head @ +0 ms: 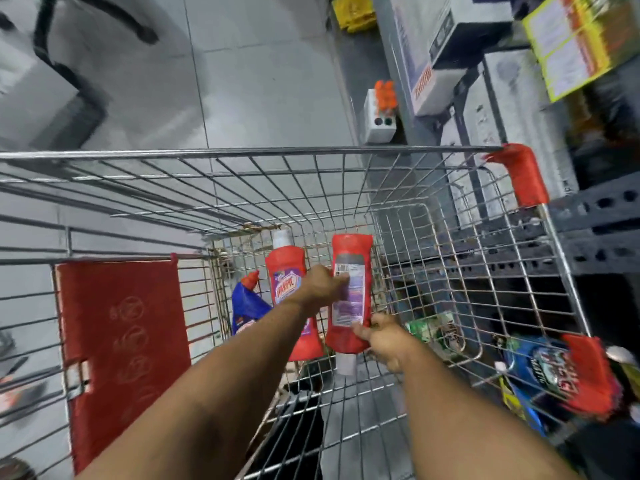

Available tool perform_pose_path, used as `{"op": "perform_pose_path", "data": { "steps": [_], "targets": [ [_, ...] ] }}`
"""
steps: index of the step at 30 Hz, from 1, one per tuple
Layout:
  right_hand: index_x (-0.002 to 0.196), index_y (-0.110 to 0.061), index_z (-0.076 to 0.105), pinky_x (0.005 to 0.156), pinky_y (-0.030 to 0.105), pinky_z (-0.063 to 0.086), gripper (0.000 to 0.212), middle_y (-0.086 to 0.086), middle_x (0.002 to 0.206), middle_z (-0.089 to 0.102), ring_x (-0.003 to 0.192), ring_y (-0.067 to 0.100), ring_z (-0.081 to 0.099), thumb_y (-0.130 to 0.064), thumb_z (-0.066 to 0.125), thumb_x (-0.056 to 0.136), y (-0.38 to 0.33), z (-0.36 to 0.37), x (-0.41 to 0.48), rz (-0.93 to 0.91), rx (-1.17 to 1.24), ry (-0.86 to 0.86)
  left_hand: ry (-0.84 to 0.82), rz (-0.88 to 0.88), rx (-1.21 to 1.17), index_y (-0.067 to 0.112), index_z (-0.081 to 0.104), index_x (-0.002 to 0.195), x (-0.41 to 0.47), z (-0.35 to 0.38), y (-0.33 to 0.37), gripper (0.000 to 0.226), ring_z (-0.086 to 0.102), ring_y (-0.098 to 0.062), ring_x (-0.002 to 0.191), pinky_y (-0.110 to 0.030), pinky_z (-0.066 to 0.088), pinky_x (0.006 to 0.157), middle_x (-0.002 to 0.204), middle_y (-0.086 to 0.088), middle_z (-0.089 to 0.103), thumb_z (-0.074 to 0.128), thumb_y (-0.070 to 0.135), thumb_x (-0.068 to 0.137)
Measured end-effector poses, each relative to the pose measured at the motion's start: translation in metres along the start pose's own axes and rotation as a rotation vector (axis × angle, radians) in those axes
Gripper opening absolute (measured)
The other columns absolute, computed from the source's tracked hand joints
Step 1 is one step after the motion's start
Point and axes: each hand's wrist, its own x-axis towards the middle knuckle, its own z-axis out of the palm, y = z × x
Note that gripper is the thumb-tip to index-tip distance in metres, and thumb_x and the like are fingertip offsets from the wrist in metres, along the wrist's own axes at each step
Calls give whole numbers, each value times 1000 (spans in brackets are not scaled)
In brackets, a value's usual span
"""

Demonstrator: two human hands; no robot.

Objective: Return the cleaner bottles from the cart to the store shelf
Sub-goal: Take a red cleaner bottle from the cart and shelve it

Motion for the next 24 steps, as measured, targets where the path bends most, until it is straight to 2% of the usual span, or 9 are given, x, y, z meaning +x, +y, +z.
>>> {"op": "perform_pose_path", "data": {
  "steps": [3, 5, 7, 10, 12, 17, 20, 22, 24],
  "targets": [
    [114, -10, 58, 92, 45, 54, 29, 9, 109, 70, 96, 23, 68, -14, 65, 86, -17, -16, -27, 42, 64, -77, -89, 32, -182, 8, 53, 103, -16, -13, 3, 19, 71, -17, 60, -37, 62, 57, 75, -8, 74, 61, 19, 89],
    [121, -17, 51, 85, 47, 57, 40, 11, 109, 67, 96, 28, 69, -10, 65, 84, -35, -26, -50, -7, 103, -135, -112, 104, -255, 18, 42, 116, -27, -23, 4, 28, 70, -10, 56, -29, 59, 50, 78, -7, 69, 57, 12, 92],
    [122, -35, 46, 79, 47, 58, 47, 11, 107, 63, 98, 33, 67, -10, 64, 86, -55, -34, -75, -78, 159, -190, -186, 207, -187, 16, 50, 125, -45, -30, 8, 33, 69, -5, 62, -26, 58, 58, 86, -6, 68, 50, 4, 93],
    [127, -29, 53, 67, 35, 54, 39, 17, 118, 59, 92, 30, 62, -16, 58, 91, -75, -41, -115, -198, 236, -290, -242, 460, 39, 24, 56, 126, -84, -37, 21, 45, 65, -2, 102, -19, 53, 85, 118, 7, 66, 64, 15, 83],
    [128, -24, 55, 57, 26, 51, 37, 21, 115, 60, 77, 25, 62, -17, 56, 92, -77, -44, -141, -254, 245, -303, -183, 646, 153, 11, 51, 131, -108, -36, 30, 64, 57, -13, 117, -27, 46, 99, 128, 0, 57, 69, 27, 71],
    [116, -25, 60, 58, 28, 48, 45, 27, 104, 58, 60, 18, 60, 5, 47, 84, -66, -64, -206, -483, 223, -366, -61, 710, 21, 6, 66, 101, -167, -20, 57, 27, 63, -26, 96, -21, 55, 81, 100, -12, 70, 75, 4, 75],
    [113, -28, 62, 73, 34, 55, 44, 5, 108, 71, 86, 19, 69, -27, 76, 71, -62, -81, -246, -724, -47, -157, -134, 773, -28, 7, 68, 102, -204, -21, 71, 33, 69, -18, 95, -32, 56, 90, 101, -7, 75, 75, -3, 72],
    [109, -30, 66, 93, 44, 50, 50, 2, 113, 71, 106, 22, 64, -48, 76, 63, -58, -89, -272, -863, -167, -4, -193, 860, -21, 14, 71, 96, -237, -25, 81, 27, 72, -14, 90, -30, 60, 81, 94, 0, 78, 76, 7, 71],
    [100, -36, 70, 90, 36, 53, 36, 1, 108, 73, 100, 15, 66, -53, 73, 68, -50, -92, -300, -1020, -143, 22, -201, 954, -38, 5, 71, 98, -267, -27, 88, 29, 71, -26, 92, -48, 58, 85, 99, -16, 75, 78, 15, 71]
  ]
}}
